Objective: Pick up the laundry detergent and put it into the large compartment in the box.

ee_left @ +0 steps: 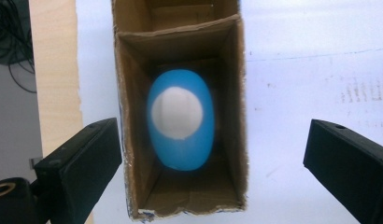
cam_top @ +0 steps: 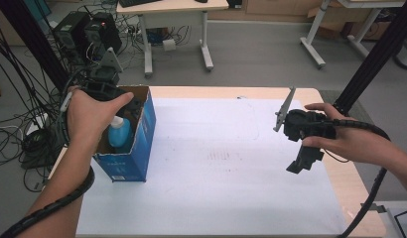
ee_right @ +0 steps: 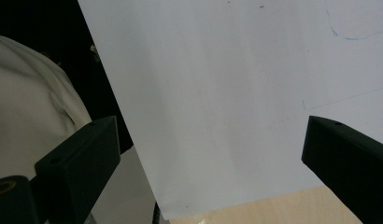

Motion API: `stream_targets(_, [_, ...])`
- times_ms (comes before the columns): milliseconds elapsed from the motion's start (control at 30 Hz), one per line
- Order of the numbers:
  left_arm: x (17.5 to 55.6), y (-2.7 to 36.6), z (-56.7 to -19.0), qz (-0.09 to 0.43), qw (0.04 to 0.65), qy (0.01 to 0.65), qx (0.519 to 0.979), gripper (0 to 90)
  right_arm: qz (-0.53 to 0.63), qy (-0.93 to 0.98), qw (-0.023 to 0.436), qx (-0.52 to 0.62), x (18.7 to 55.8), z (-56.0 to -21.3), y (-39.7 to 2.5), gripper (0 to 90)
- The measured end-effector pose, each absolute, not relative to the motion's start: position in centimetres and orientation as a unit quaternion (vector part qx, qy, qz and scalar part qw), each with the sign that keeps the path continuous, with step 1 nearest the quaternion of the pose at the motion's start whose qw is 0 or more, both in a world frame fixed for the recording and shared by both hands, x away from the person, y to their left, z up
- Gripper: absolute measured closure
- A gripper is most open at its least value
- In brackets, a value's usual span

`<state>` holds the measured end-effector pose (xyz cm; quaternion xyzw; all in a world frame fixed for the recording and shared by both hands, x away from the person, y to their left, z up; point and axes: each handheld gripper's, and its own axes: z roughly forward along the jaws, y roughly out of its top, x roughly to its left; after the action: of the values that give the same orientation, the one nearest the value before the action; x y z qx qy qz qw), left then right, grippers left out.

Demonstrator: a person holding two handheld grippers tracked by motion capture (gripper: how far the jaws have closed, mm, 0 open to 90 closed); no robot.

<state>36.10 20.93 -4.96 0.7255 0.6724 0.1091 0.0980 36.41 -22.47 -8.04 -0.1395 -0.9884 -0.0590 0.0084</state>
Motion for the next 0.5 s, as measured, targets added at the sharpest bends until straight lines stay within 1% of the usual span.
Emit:
stream_targets(200, [35.8,19.4,-4.2,0.117,0.102,0.657,0.737,4.5,-0.056,-0.989,0.006,-0.138,36.4,-7.9,-22.5,4.5])
stream_targets(500, [36.3,17.6,-3.7,0.114,0.108,0.642,0.750,4.5,-0.057,-0.989,0.006,-0.139,36.4,-7.8,-22.6,4.5])
